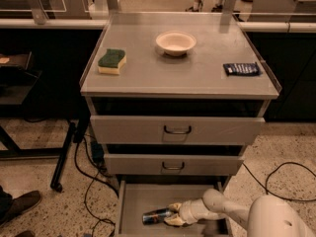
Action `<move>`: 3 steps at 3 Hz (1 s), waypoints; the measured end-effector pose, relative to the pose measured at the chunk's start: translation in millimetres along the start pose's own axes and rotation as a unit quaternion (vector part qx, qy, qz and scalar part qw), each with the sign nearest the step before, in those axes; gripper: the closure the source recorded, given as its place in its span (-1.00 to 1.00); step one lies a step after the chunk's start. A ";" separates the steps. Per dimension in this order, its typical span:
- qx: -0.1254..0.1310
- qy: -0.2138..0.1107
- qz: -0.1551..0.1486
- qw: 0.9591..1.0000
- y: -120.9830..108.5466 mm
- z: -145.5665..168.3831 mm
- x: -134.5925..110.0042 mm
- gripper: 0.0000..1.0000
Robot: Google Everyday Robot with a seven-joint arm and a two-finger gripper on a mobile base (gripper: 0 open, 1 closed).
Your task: Pick redbull can from bottom drawer and place on counter
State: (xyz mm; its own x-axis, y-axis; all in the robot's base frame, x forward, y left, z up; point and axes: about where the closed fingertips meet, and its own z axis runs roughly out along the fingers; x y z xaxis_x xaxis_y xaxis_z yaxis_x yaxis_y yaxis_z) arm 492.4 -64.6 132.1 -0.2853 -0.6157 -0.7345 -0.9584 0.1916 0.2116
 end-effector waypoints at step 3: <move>0.031 -0.047 0.003 0.998 13.4 -34.8 -22.5 1.00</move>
Offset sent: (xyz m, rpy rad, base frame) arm -0.0072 -0.0073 0.0277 0.0843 -0.0255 -0.0544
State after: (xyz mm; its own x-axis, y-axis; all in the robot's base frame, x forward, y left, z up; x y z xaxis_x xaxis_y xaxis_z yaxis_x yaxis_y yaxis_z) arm 485.6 -74.8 173.8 -0.2862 -0.5409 -0.7909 -0.9534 0.2434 0.1785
